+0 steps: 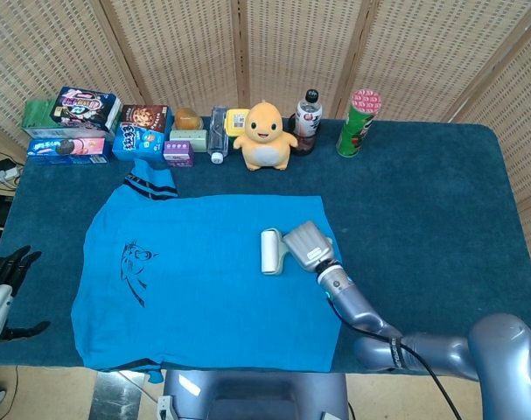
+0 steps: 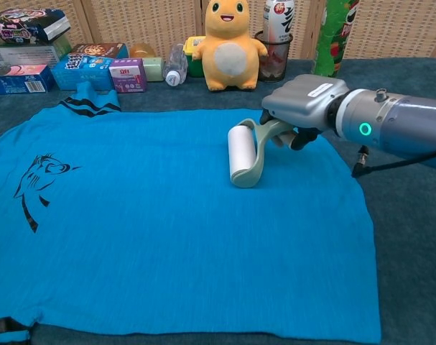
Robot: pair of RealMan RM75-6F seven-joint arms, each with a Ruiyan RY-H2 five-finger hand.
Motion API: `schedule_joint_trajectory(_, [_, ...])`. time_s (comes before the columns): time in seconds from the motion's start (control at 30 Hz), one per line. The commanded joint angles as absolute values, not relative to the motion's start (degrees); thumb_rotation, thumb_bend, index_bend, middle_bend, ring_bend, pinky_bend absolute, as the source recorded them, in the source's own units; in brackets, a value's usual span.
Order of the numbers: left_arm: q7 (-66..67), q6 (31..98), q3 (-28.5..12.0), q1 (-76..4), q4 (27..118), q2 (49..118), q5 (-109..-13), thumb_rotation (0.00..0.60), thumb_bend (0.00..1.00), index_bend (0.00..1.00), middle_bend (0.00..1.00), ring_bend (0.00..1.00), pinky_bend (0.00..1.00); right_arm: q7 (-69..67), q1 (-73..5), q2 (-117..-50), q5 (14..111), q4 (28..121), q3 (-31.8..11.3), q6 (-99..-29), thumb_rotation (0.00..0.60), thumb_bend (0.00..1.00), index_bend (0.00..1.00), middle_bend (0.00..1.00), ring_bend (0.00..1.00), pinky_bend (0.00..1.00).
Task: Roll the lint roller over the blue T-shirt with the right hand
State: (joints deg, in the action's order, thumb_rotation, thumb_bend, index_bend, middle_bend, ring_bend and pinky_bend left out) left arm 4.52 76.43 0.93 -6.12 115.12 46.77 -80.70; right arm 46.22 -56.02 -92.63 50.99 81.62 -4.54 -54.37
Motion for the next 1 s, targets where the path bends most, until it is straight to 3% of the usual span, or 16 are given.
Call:
schedule_joint_trajectory(0.03, [4.67, 76.45, 0.98, -6.10, 115.19, 46.80, -80.74, 0.600, 0.11, 0.00, 0.00, 0.00, 0.01, 46.06, -53.76, -91.94, 55.36, 80.43, -1.50, -56.92, 0.600, 1.00, 0.54, 0.72, 0.68, 0.96])
schedule_joint_trajectory(0.63, [5.22, 76.62, 1.25, -5.98, 115.54, 46.95, -81.05, 0.600, 0.11, 0.00, 0.00, 0.00, 0.01, 41.04, -50.50, -86.91, 59.40, 74.92, 0.10, -53.72, 0.600, 1.00, 0.54, 0.72, 0.68, 0.96])
schedule_joint_trajectory(1.0, [5.11, 76.43, 1.29, -6.07, 115.58, 46.87, -81.02, 0.600, 0.11, 0.00, 0.00, 0.00, 0.01, 43.12, -51.76, -88.09, 58.53, 77.31, -2.48, -52.04, 0.600, 1.00, 0.54, 0.72, 0.68, 0.96])
